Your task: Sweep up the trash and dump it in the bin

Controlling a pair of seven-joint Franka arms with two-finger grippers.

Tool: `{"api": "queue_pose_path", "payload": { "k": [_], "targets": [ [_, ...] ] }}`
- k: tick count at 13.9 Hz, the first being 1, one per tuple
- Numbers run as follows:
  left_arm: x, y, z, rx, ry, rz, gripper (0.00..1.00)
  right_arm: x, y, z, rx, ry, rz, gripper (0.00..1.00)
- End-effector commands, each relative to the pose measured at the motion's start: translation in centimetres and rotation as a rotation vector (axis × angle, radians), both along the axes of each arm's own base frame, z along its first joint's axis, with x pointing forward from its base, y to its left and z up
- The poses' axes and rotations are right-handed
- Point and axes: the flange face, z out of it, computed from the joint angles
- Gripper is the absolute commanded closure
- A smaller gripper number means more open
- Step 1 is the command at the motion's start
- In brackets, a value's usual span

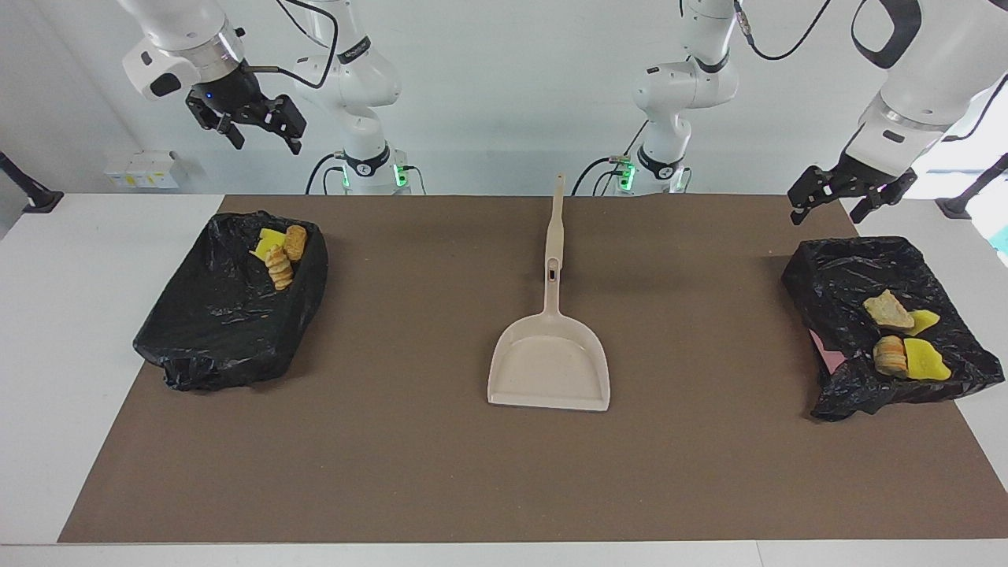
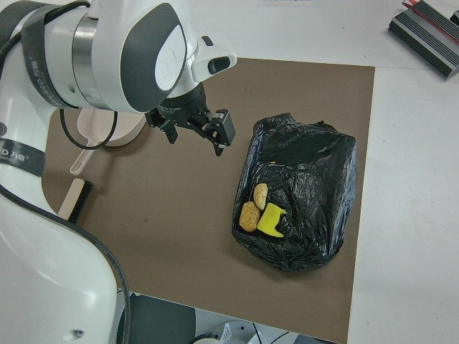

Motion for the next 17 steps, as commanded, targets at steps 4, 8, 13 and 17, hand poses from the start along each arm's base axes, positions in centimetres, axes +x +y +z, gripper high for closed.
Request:
{"api": "queue_pose_path", "payload": {
  "k": [4,8,13,17],
  "targets": [
    [-0.38,-0.17,1.21,-0.024,0.023,0.004,0.00,-0.88,-0.33,-0.05,0.014,0.008,0.021,0.00],
    [-0.45,-0.50,1.76,-0.022,0.000,-0.001,0.00,-0.88,-0.31,0.02,0.015,0.007,0.021,0.00],
    [-0.63,-0.61,1.83,-0.022,-0.002,-0.004,0.00,-0.88,-0.31,0.02,0.015,0.007,0.021,0.00],
    [-0.68,-0.61,1.84,-0.021,-0.002,-0.001,0.00,-0.87,-0.24,0.02,0.015,0.007,0.022,0.00]
  ]
}}
